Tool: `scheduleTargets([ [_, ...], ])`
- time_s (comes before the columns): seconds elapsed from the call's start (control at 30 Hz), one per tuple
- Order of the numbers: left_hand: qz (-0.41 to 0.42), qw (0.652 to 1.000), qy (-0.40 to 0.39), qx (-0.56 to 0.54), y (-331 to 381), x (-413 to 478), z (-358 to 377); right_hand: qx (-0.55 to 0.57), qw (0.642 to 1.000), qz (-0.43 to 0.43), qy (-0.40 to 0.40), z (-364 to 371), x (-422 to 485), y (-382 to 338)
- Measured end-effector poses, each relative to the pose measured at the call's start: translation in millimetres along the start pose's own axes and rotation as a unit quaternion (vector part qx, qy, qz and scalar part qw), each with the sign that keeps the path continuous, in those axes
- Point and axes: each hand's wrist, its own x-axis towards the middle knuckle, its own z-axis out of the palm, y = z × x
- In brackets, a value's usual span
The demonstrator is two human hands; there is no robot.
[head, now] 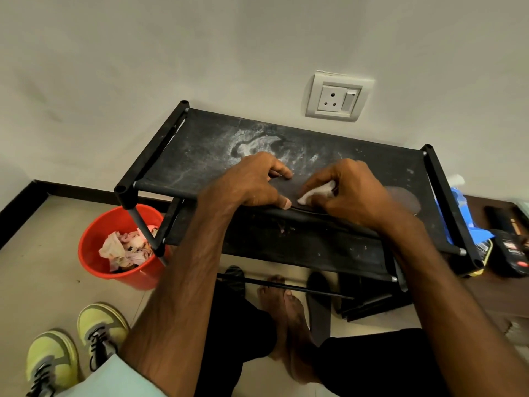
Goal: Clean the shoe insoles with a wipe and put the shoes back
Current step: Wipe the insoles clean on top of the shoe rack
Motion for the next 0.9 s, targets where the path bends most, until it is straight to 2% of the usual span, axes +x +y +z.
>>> scheduleTargets([
  [0.07, 0.001, 1.000, -0.005, 0.001, 1.8, -0.2, 0.0, 0.010, 1.000, -0.020, 0.018, 10.9, 4.6, -10.1],
  [0.23, 0.001, 1.000, -0.010, -0.006, 2.6, -0.7, -0.3, -0.008, 1.000, -0.016, -0.005, 16.7, 8.3, -16.3],
  [0.6, -0.017, 1.000, 0.002, -0.015, 1.6, -1.0, 0.4, 0.025, 0.997, 0.062, -0.046, -19.3, -19.9, 19.5],
  [0.9, -0.025, 1.000, 0.000, -0.020, 2.8, -1.5, 0.3, 0.024, 0.994, 0.108, -0.022, -28.7, -29.3, 34.3],
])
